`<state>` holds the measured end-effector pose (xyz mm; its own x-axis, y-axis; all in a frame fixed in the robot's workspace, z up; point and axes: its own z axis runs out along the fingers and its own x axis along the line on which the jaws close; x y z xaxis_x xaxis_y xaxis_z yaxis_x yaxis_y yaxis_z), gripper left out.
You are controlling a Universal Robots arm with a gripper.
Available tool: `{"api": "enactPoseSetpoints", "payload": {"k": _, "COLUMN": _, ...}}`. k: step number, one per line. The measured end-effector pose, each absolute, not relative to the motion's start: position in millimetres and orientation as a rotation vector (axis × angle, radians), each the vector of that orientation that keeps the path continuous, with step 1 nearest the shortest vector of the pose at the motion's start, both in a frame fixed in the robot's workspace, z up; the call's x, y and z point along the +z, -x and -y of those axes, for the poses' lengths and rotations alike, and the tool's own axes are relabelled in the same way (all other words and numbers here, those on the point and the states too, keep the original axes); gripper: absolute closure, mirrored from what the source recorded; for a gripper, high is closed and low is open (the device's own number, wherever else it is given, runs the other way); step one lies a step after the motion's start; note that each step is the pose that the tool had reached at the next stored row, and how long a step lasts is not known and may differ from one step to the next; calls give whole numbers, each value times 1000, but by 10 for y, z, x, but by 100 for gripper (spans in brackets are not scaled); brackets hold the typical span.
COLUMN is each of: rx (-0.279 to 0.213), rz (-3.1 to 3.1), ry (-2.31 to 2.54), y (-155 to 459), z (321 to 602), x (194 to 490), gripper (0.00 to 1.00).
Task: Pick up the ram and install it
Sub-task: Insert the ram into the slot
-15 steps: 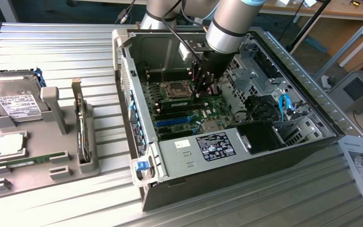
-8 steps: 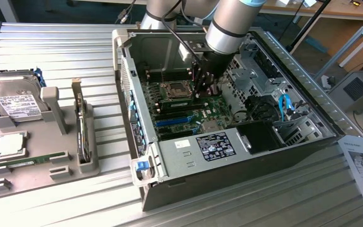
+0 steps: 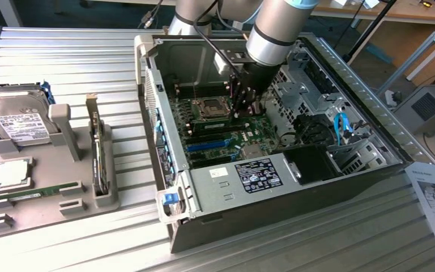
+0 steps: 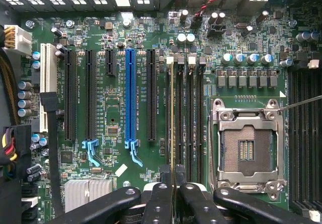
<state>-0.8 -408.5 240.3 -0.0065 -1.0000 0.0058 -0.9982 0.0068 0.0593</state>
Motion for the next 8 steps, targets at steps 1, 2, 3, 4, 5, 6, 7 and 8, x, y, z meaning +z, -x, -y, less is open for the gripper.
{"api": "enactPoseSetpoints", "payload": {"k": 1, "rx": -59, "rz": 2196, "ry": -2181, "y": 8, "z": 4085, "x": 2402, "gripper": 88}}
{"api": "enactPoseSetpoints", "payload": {"k": 2, "rx": -59, "rz": 2196, "ry": -2182, "y": 8, "z": 4084, "x": 2402, "gripper": 88}}
{"api": "enactPoseSetpoints", "payload": {"k": 3, "rx": -60, "rz": 2196, "ry": -2182, "y": 8, "z": 4084, "x": 2401, "gripper": 88}}
{"api": "enactPoseSetpoints", "payload": {"k": 4, "rx": -60, "rz": 2196, "ry": -2182, "y": 8, "z": 4084, "x": 2401, "gripper": 88}}
{"api": "enactPoseSetpoints", "payload": {"k": 5, "rx": -60, "rz": 2196, "ry": -2182, "y": 8, "z": 4084, "x": 2401, "gripper": 88}}
{"api": "enactPoseSetpoints", "payload": {"k": 6, "rx": -61, "rz": 2197, "ry": -2182, "y": 8, "z": 4083, "x": 2401, "gripper": 88}}
{"api": "enactPoseSetpoints", "payload": {"k": 7, "rx": -63, "rz": 2198, "ry": -2183, "y": 8, "z": 4084, "x": 2402, "gripper": 88}}
{"api": "enactPoseSetpoints", "payload": {"k": 8, "rx": -65, "rz": 2198, "ry": -2184, "y": 8, "z": 4083, "x": 2401, "gripper": 88}}
